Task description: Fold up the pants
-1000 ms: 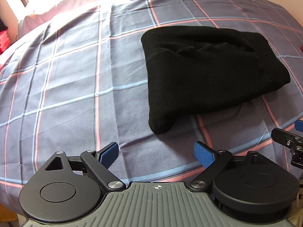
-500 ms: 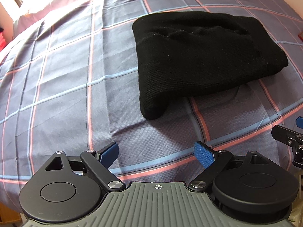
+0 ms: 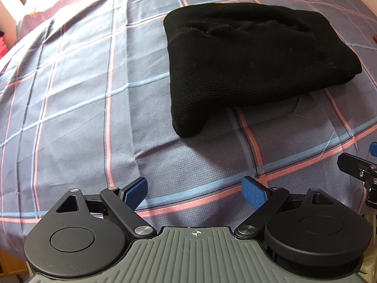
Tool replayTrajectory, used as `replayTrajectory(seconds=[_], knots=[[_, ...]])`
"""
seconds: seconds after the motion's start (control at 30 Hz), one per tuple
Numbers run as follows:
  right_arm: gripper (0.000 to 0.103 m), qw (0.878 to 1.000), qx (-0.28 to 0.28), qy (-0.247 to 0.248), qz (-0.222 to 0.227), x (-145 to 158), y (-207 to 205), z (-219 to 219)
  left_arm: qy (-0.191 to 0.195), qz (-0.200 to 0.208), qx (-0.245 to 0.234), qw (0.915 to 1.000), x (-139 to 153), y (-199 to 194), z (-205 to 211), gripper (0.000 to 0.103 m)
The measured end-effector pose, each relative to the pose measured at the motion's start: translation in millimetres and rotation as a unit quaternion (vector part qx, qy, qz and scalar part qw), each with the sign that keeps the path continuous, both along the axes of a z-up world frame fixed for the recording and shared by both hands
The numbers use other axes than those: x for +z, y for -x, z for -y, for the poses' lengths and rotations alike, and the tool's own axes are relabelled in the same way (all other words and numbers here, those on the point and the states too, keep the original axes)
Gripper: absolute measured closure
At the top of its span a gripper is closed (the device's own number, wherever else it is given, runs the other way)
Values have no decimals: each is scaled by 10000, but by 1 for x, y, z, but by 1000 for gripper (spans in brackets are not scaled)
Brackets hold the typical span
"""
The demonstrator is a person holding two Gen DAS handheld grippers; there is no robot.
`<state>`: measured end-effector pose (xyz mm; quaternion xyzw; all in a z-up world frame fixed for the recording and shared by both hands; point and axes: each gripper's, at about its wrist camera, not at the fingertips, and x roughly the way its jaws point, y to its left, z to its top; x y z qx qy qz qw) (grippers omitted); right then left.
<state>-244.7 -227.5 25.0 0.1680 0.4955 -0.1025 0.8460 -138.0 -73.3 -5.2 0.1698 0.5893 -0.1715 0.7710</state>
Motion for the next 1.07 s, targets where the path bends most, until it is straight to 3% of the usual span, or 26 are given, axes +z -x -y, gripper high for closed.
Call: replayTrajectory(seconds=[1.07], knots=[[17, 9999, 102, 21, -71, 1, -16, -5, 272, -14, 145, 9995, -3, -34, -16, 0]])
